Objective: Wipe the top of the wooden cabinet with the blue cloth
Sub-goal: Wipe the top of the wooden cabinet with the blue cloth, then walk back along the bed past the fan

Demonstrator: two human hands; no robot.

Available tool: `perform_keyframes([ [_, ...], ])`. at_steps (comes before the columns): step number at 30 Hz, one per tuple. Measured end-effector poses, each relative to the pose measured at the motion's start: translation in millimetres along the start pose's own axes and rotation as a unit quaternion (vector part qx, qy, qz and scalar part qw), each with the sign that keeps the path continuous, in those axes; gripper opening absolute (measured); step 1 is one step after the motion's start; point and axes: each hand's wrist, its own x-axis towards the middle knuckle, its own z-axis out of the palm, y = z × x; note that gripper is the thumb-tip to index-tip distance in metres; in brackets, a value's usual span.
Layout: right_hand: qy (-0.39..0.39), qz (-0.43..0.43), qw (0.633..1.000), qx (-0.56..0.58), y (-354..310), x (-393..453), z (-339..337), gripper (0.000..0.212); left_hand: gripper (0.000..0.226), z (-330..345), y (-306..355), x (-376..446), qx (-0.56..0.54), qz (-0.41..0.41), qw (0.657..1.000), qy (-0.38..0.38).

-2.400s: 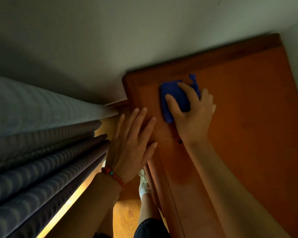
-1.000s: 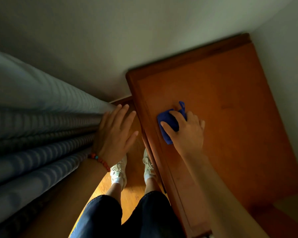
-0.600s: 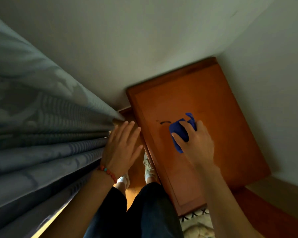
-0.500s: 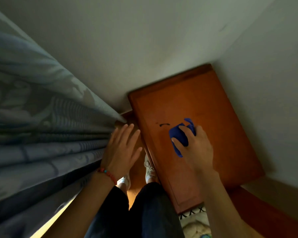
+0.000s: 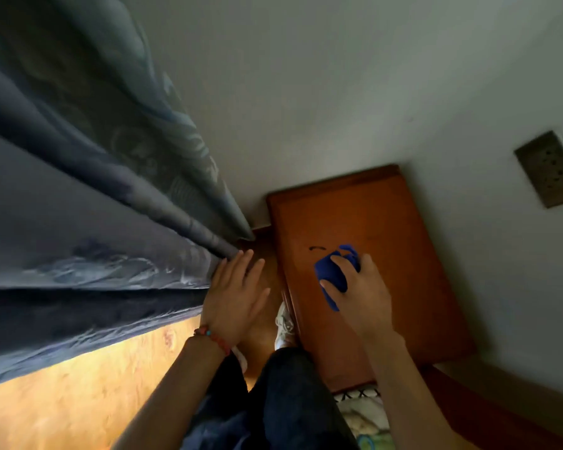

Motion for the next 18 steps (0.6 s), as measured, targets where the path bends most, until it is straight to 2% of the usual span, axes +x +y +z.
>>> perform_keyframes([
  [6,0.028,-0.018,0.999,-0.016,-13,-31,1,0.047,0.050,-4,5,-41,-0.019,0.008,0.999,0.029],
  [12,0.057,-0.018,0.998,-0.036,-44,-62,10,0.046,0.050,-7,-17,-80,-0.025,0.038,0.998,0.046],
  [18,0.062,-0.084,0.993,-0.060,-97,-79,29,0.046,0.047,-16,-59,-128,-0.025,0.035,0.993,0.114],
])
